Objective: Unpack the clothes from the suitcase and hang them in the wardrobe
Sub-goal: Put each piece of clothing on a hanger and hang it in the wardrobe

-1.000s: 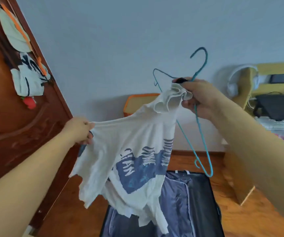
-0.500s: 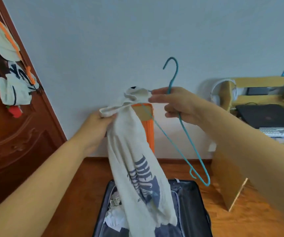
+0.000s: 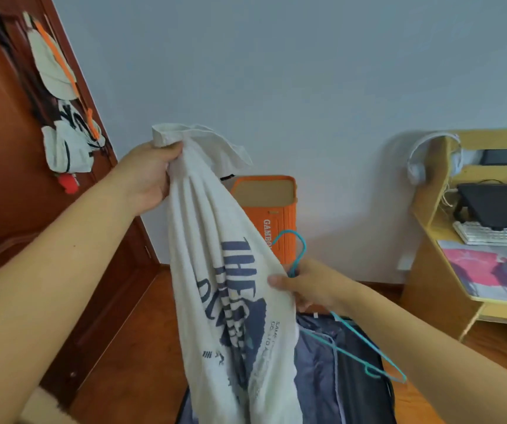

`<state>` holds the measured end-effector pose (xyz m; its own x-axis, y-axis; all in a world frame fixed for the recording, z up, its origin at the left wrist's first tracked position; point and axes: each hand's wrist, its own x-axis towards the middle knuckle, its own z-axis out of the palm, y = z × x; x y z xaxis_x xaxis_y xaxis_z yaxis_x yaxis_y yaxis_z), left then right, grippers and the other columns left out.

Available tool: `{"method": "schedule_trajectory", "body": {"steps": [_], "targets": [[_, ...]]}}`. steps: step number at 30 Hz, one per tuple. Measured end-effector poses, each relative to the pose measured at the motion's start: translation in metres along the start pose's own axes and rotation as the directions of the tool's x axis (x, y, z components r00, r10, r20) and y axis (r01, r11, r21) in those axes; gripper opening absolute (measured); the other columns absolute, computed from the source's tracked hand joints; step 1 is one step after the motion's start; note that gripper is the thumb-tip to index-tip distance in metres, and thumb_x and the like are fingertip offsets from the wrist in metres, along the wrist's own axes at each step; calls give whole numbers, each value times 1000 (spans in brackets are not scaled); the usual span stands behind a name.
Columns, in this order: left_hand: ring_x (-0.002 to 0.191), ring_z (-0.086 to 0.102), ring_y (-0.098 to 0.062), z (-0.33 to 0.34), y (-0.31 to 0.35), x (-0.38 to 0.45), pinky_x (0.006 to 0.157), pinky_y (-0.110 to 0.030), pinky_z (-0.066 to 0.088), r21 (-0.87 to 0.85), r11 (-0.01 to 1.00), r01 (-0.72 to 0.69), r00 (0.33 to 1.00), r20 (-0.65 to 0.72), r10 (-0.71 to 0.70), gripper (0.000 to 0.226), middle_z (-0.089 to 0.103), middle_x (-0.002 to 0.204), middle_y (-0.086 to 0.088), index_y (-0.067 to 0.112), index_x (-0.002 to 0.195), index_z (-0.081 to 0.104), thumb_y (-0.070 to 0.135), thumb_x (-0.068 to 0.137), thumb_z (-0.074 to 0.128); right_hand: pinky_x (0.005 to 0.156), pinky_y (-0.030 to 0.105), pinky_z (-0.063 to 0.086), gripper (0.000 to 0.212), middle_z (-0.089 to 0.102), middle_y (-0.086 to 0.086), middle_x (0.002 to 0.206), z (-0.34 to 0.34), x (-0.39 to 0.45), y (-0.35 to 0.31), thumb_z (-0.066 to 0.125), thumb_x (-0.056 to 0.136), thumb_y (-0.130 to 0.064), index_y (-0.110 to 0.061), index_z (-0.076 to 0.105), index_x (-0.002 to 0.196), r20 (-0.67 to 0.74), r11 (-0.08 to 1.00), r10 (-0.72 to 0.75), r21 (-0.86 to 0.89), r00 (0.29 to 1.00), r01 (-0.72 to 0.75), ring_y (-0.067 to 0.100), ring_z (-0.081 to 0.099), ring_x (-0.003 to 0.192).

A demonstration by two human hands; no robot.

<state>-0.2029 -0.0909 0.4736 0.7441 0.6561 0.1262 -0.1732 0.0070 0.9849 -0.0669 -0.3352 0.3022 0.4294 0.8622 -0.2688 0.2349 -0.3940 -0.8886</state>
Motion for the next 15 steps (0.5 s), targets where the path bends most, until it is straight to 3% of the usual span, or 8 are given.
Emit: {"method": "schedule_trajectory", "body": {"steps": [2,3,4,6,8,10,12,15], "targets": [[108,72,-20,-19,-11,8,78,-33,59,103,995,10,993,-120,2,26,76,112,-3,13,126,67,11,102,56,67,41,57,49,70,8,79,-10,-5,-19,59,93,-53,-5,69,96,-209,951,-26,-305,978,-40,24,65,66],[108,72,-22,-24,-18,8,78,-33,58,165,985,47,992,-120,-27,27,75,115,-6,12,128,66,12,101,59,63,38,53,50,66,9,75,-12,-9,-30,57,95,-51,-2,67,95,-269,941,-61,-336,961,-35,24,62,62],[108,72,-23,-27,-28,6,80,-33,57,226,969,102,994,-68,-88,31,72,122,-10,11,131,64,16,100,61,63,37,53,46,66,10,76,-13,-12,-40,58,97,-47,-1,67,95,-308,964,-77,-266,948,-8,25,62,64],[114,66,-17,-18,-48,-12,88,-31,53,362,909,206,958,114,-263,52,58,143,-12,16,146,49,29,99,65,77,43,60,32,73,15,89,-12,-13,-55,62,98,-33,-2,69,99,-329,987,-11,145,944,62,32,70,78],[131,47,-7,-2,-76,-42,98,-24,38,453,866,213,927,188,-326,80,37,160,1,26,160,24,35,94,68,84,45,58,22,73,19,94,-10,-10,-69,63,98,-24,-2,68,100,-257,880,107,474,961,29,31,69,80],[128,46,9,13,-117,-81,98,-16,36,406,900,160,943,207,-261,96,31,158,11,39,161,12,41,87,73,61,29,51,19,61,9,65,-8,0,-77,59,100,-21,-9,60,85,-172,802,169,597,970,-34,16,54,53],[125,44,20,23,-161,-125,100,-14,43,310,944,109,938,282,-201,107,31,153,22,51,157,12,53,75,82,42,17,27,31,35,-2,49,-7,8,-86,52,102,-15,-16,45,72,-163,782,181,622,970,-42,5,28,34],[140,36,-1,44,-226,-164,113,-35,39,375,914,154,961,160,-227,113,27,156,21,52,153,13,58,69,87,36,13,16,34,28,-2,61,-6,11,-106,44,101,-3,-16,37,71,-173,749,182,662,968,-22,2,21,30]]}}
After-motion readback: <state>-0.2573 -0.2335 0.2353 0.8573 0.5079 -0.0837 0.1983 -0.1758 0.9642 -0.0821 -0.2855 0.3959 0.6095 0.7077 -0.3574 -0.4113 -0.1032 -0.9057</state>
